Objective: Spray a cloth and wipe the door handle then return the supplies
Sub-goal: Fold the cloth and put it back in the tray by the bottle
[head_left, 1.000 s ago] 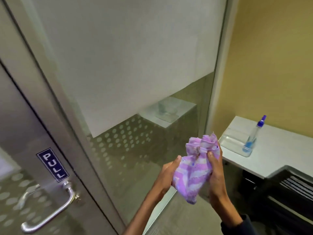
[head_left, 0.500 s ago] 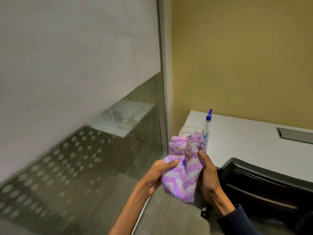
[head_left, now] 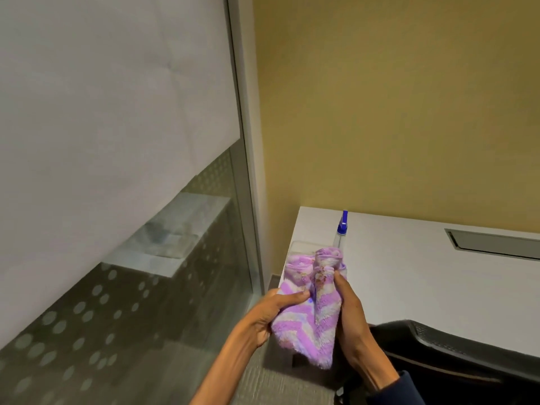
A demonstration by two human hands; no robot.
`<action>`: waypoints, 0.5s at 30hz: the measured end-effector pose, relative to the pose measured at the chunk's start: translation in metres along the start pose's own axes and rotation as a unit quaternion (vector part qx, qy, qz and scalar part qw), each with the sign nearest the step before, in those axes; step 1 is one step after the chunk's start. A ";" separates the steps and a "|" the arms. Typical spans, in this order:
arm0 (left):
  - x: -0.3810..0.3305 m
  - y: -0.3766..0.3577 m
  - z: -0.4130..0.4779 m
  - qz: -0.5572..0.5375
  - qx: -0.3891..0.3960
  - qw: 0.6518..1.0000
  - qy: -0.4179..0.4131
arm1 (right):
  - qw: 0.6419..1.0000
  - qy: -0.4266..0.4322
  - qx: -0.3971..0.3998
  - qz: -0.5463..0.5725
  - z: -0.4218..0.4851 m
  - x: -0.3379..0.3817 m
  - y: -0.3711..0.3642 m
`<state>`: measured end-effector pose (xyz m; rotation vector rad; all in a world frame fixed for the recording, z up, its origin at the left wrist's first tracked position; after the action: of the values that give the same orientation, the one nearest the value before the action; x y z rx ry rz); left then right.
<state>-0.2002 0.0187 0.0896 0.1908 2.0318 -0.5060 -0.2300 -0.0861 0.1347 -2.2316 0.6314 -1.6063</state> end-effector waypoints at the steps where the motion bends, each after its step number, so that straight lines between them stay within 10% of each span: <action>1: -0.003 0.005 0.008 -0.004 0.003 1.000 0.007 | 1.000 0.003 -0.016 -0.020 0.011 0.001 0.001; 15: -0.019 0.039 0.092 -0.220 0.016 0.970 0.099 | 0.988 0.021 -0.106 -0.110 0.096 0.007 0.013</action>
<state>-0.1035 0.0161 0.0568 -0.2061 2.2695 -0.8233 -0.1397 -0.1002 0.1036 -2.5030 0.6113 -1.7688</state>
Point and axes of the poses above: each hand's wrist, its own z-axis towards the middle knuckle, its own y-axis out of the back of the hand, x = y × z, the point moved 10 cm from there along z, towards the middle knuckle, and after that the axes turned 2 degrees about -y, right-handed, at the moved point
